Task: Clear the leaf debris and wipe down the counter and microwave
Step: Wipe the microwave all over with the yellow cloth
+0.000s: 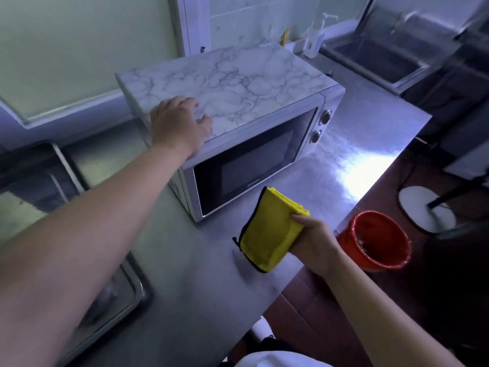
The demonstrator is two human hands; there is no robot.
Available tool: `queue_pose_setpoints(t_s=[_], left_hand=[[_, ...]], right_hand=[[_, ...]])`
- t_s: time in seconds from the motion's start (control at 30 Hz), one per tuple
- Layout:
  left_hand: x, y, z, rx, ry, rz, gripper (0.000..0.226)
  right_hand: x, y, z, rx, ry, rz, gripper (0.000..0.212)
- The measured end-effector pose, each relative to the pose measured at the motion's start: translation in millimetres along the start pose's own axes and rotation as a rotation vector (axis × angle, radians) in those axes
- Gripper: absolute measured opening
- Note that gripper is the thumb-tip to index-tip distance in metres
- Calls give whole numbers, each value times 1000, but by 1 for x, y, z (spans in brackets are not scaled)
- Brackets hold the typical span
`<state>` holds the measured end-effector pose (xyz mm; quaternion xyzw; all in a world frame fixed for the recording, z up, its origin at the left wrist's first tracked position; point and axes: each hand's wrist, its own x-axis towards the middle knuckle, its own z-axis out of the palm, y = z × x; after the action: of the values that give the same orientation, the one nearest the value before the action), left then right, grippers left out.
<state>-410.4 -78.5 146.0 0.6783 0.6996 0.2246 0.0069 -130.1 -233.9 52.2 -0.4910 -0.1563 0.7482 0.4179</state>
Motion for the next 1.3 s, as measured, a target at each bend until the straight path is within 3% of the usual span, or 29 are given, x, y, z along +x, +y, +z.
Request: queue_pose_setpoints(t_s=[0.1,0.17,0.23,0.3,0.4,0.47,0.57,0.7,0.83,0.93,1.0,1.03,1.1,1.17,1.23,1.3], left_hand=[[-25,12,-14,-17,241,271,30],[-57,37,-17,-266,303,394,26],[-95,73,-10,-610,91,376,22],[-126,108,6,-802,-305,213,25],[-146,146,41,-966,-854,-93,64],[-149,165,63,-1121,-1018,-226,51],[-147,193,87,-1211,-947,-346,27],[-135,223,111,-1195,-928,-379,31],[-116,251,123,-1160,-862,-390,39],[-104,272,122,-866,-640,-406,63],[-98,281,122,-570,-390,-289,72],[-96,286,122,-509,-348,-198,74],[-95,298,125,-483,-435,-111,85],[-94,305,134,-555,-486,-136,94],[-90,307,141,-694,-436,-218,84],[-86,306,145,-815,-430,-274,68]], right_hand=[[-23,-11,-21,42,6,-81,43],[-35,-20,-34,53,20,-118,43],[-43,-28,-46,69,24,-145,44],[-44,-37,-59,101,17,-163,40],[-33,-57,-79,168,9,-158,36],[-21,-74,-94,201,4,-124,28],[3,-101,-127,207,51,-19,19],[36,-124,-171,205,53,108,22],[61,-146,-199,244,-83,151,13],[72,-166,-207,300,-233,96,22],[79,-180,-202,272,-301,47,25],[81,-185,-197,225,-332,26,25],[83,-193,-187,105,-400,-4,25],[85,-196,-180,66,-511,-36,28],[87,-200,-176,1,-531,-122,33],[90,-203,-174,-177,-394,-287,34]])
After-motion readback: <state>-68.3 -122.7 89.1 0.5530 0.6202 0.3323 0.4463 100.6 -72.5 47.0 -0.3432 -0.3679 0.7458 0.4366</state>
